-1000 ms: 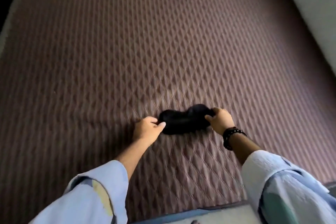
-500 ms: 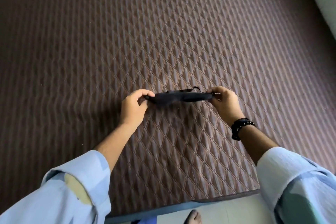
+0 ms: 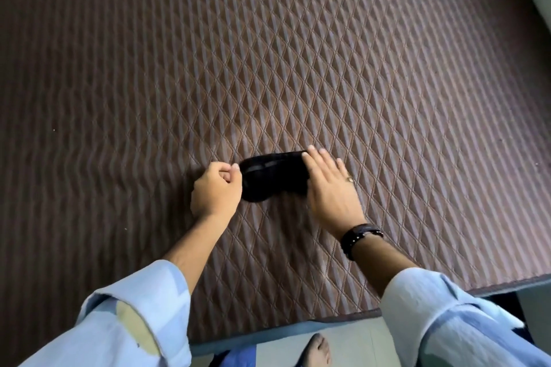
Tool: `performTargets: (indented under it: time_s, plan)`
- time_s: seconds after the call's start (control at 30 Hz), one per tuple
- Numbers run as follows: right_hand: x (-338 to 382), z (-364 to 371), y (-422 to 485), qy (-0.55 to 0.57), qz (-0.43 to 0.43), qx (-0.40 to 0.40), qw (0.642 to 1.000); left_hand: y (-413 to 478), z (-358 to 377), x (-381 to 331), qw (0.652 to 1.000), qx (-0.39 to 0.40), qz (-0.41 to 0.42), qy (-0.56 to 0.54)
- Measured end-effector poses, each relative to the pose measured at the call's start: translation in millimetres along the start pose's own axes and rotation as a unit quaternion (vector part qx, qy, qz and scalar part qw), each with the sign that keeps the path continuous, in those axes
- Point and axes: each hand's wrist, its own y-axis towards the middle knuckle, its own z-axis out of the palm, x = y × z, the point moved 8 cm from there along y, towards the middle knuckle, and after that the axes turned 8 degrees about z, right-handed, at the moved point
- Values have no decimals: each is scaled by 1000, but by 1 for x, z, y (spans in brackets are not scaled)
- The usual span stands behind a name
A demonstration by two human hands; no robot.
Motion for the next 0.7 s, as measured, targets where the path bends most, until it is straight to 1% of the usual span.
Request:
performTargets:
  time_s: [0.1,0.17,0.23,0.3,0.4,0.53,0.6,0.7]
  plan:
    - [19,26,8,-24,-15,73,997,4,11,4,997,38,-55,-34]
    - [23,37,9,-46,-15,92,995,11,20,12,987,61,-87,-120]
    - [24,42,4,-65,-11,90,994,10,31,13,970,104,-103,-194]
    - [24,47,-7,-82,-4,89,993,4,38,2,966,138,-70,-208]
    - [22,52,-17,-86,17,93,992,-10,44,-27,960,145,-23,-237]
    - [25,60,-19,-92,31,97,991,-20,58,-79,958,164,46,-231]
    - [26,61,-27,-72,30,97,992,-25,66,-102,962,169,78,-202]
    - [27,54,-41,-43,38,69,996,-31,82,-125,969,177,110,-134]
